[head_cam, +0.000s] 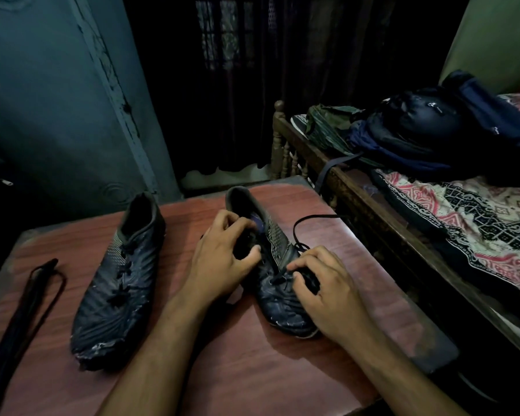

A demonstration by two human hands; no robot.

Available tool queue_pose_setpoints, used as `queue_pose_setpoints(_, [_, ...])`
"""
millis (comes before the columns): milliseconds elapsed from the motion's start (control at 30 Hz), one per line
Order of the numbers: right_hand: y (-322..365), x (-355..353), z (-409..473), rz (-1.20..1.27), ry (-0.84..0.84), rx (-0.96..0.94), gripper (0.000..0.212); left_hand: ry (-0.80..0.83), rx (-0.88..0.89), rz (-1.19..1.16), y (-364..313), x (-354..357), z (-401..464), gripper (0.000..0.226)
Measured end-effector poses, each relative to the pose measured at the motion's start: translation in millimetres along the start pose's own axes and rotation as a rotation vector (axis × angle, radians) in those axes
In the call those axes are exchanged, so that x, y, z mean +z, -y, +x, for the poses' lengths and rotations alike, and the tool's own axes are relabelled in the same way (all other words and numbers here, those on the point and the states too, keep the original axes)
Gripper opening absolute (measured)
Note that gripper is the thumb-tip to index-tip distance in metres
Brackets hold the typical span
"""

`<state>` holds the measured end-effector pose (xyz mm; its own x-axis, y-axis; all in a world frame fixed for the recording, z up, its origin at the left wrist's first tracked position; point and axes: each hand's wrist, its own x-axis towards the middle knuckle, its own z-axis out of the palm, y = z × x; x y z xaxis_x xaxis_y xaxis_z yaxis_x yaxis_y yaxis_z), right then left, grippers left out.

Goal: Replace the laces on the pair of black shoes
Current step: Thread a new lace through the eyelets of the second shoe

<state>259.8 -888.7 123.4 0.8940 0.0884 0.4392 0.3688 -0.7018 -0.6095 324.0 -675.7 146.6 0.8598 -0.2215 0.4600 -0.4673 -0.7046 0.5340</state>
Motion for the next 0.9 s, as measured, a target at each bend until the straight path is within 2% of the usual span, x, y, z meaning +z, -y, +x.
queue_pose_setpoints(133, [1,-1,-1,-0.004,0.000,0.004,0.020,-0.035,-0.017,-0.092,1,2,1,0.028])
queue_pose_setpoints(300, [3,-3,-1,0.012,0.012,0.004,0.019,-0.075,-0.022,-0.089,8,5,6,0.024])
queue_pose_setpoints(400, [4,-5,0,0.017,0.012,0.004,0.008,-0.113,-0.039,-0.115,12,6,8,0.028])
queue_pose_setpoints(467, [6,-8,2,-0.031,0.041,0.011,0.008,-0.090,-0.026,-0.126,13,6,6,0.022])
queue_pose_setpoints(667, [20,-32,32,-0.265,0.354,0.045,0.019,-0.130,-0.040,-0.162,14,11,7,0.016])
queue_pose_setpoints(767, [40,-48,47,-0.420,0.531,0.109,0.006,-0.166,-0.025,-0.178,15,12,7,0.016])
queue_pose_setpoints(900, [67,-69,60,-0.550,0.647,0.164,0.044,-0.179,-0.044,-0.195,17,12,8,0.016])
